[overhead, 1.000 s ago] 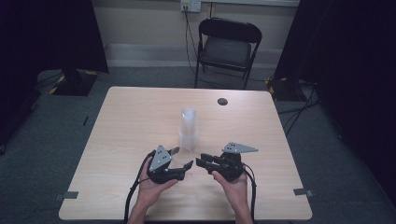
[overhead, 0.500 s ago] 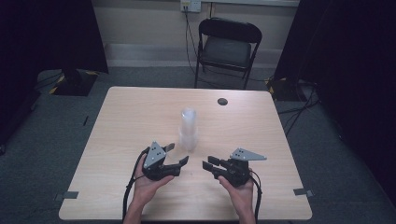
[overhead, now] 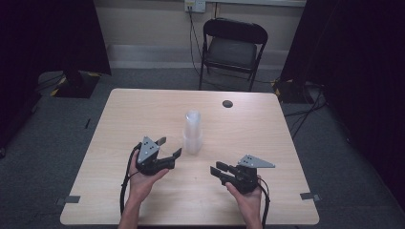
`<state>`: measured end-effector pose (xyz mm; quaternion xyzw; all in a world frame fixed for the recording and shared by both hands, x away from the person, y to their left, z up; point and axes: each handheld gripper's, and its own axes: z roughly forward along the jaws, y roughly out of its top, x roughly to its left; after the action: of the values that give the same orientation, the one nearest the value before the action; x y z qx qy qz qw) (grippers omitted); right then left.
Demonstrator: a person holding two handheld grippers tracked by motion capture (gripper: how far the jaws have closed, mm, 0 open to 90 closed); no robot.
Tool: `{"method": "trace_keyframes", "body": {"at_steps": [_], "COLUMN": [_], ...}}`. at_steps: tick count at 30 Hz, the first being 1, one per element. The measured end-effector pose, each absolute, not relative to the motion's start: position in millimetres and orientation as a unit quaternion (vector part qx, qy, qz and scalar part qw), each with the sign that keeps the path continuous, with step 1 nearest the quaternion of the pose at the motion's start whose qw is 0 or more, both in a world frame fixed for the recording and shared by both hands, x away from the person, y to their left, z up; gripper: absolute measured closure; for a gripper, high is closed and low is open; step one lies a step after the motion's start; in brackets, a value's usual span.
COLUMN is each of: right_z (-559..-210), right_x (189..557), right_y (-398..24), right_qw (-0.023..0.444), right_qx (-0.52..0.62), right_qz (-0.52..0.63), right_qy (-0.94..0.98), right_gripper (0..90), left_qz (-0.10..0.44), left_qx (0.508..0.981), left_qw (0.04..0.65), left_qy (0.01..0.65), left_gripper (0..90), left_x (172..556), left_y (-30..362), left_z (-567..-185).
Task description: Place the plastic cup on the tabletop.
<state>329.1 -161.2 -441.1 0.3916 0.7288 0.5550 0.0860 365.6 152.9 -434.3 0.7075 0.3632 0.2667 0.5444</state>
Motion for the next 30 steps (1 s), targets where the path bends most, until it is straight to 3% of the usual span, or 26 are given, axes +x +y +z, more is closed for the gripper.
{"method": "trace_keyframes", "body": {"at_steps": [22,30], "right_z": [-459.8,-466.7], "right_x": [326.6,324.7], "right_y": [-165.3,-168.7], "right_qw": [0.097,0.095], "right_qx": [0.402,0.411], "right_qz": [0.544,0.544], "right_qy": [0.730,0.725], "right_gripper": [60.8,60.3], "left_qz": [0.328,0.321], "left_qx": [0.659,0.657], "left_qw": [0.545,0.531], "left_qy": [0.402,0.429], "left_gripper": [28.6,28.6], "left_x": [414.6,435.0], "left_y": [182.7,193.5], "left_z": [-419.3,-431.5]}}
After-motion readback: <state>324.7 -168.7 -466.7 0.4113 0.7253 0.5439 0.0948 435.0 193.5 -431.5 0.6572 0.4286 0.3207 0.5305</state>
